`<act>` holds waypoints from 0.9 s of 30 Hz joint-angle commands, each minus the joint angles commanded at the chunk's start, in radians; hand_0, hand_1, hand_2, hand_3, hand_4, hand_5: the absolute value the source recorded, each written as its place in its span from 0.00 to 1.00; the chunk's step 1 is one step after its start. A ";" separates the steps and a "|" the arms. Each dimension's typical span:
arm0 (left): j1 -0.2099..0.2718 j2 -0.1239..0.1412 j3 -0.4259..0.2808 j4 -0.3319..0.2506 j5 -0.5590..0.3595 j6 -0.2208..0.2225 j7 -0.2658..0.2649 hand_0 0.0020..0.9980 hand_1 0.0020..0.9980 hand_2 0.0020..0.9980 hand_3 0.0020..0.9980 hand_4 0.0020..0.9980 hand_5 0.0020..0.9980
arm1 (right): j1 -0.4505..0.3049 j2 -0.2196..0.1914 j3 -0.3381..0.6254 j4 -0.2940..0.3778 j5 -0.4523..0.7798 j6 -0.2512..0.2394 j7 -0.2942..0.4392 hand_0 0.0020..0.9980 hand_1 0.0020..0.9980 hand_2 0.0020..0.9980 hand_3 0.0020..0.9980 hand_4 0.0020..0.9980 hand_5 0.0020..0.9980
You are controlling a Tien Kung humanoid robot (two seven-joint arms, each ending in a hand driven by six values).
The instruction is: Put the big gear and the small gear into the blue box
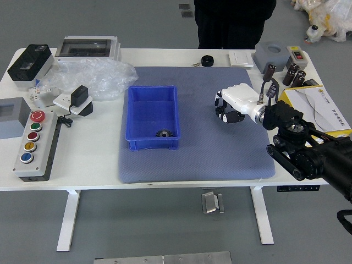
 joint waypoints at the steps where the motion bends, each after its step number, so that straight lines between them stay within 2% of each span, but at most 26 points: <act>1: 0.000 0.000 0.000 0.000 0.000 0.000 0.000 0.87 0.86 0.83 0.84 0.71 0.30 | 0.000 -0.004 0.003 0.009 -0.004 0.000 -0.002 0.54 0.39 0.47 0.57 0.56 0.21; 8: 0.000 0.002 -0.002 0.000 0.000 0.000 -0.001 0.87 0.86 0.83 0.84 0.71 0.30 | 0.002 -0.026 0.019 0.116 -0.030 0.003 -0.022 0.55 0.39 0.47 0.57 0.55 0.21; 14: 0.000 0.003 -0.005 0.000 0.001 0.000 -0.001 0.87 0.86 0.83 0.84 0.71 0.30 | 0.015 -0.025 0.014 0.209 -0.043 0.010 -0.040 0.55 0.39 0.47 0.57 0.55 0.21; 20: 0.001 0.006 -0.005 0.000 0.004 0.000 0.000 0.87 0.86 0.83 0.84 0.71 0.30 | 0.046 0.011 0.005 0.249 -0.050 0.014 -0.052 0.55 0.40 0.47 0.57 0.55 0.21; 27: -0.001 0.008 -0.004 0.000 0.013 -0.001 0.001 0.87 0.86 0.83 0.84 0.71 0.30 | 0.072 0.087 0.006 0.236 -0.050 0.013 -0.056 0.55 0.40 0.47 0.57 0.55 0.21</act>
